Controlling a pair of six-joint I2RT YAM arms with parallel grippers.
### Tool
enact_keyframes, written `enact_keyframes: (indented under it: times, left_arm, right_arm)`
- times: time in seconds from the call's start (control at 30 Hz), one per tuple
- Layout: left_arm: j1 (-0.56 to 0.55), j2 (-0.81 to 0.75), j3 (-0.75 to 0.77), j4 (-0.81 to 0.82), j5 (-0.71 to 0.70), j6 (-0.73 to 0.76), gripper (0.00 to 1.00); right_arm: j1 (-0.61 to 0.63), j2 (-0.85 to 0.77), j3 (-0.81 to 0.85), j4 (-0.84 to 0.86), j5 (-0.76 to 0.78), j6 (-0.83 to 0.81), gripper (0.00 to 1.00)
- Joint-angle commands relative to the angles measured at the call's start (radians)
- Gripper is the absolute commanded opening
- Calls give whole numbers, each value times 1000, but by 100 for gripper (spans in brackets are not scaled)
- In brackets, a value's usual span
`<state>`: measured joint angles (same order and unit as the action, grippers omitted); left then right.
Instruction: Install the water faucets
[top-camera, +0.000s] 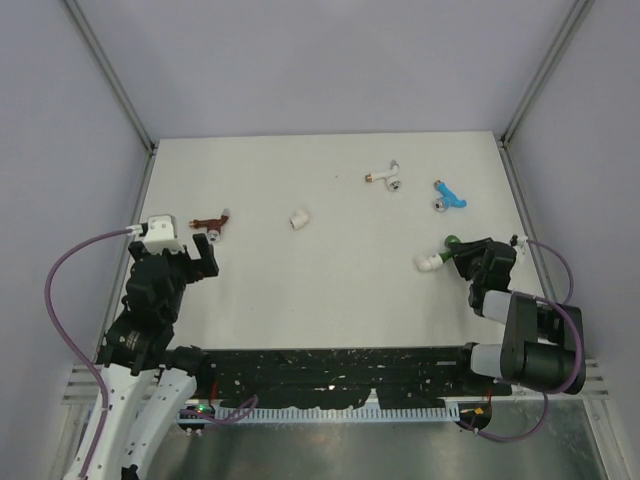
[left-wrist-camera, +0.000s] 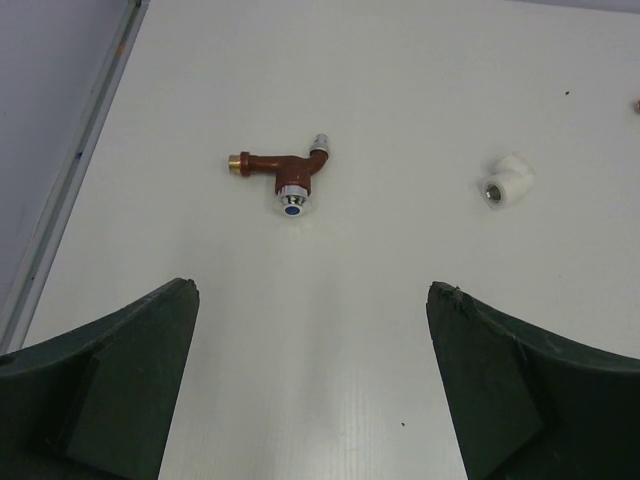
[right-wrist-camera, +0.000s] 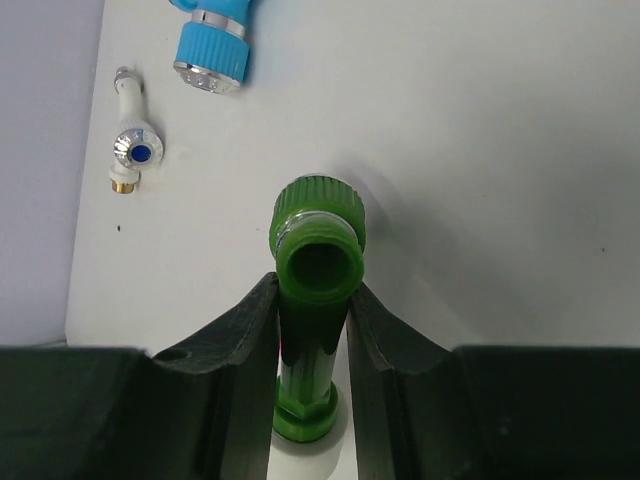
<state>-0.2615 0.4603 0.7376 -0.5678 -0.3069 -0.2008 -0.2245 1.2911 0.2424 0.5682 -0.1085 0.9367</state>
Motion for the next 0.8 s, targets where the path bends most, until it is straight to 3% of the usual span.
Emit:
enact_keyframes:
  times: [0.0, 0.1, 0.13, 0.27, 0.33, 0.37, 0.63, 0.77]
  left_arm:
    - [-8, -18, -4, 51, -46, 17, 100]
    - [-12, -35, -10, 54, -49, 17, 100]
    - [-13, -38, -15, 58, -49, 17, 100]
    - [-12, -49, -20, 62, -51, 18, 100]
    - [-12, -54, -21, 63, -52, 20, 100]
    - [-12, -57, -23, 63, -54, 20, 100]
    - [-12, -89, -24, 69, -86, 14, 100]
    - [-12, -133, -27, 66, -118, 9, 100]
  right_arm:
    - [-32, 25, 37, 1, -91, -7, 29]
    - [-68, 31, 54, -94, -135, -35, 41]
    - [-85, 24, 72, -128, -137, -48, 49]
    - [-98, -71, 121, -342, -63, -137, 70]
    - [-101, -142, 138, -436, -11, -168, 91]
    - [-101, -189, 147, -489, 24, -189, 95]
    - [-101, -403, 452, -904, 245, -341, 96]
    - [-98, -507, 581, -1051, 270, -418, 96]
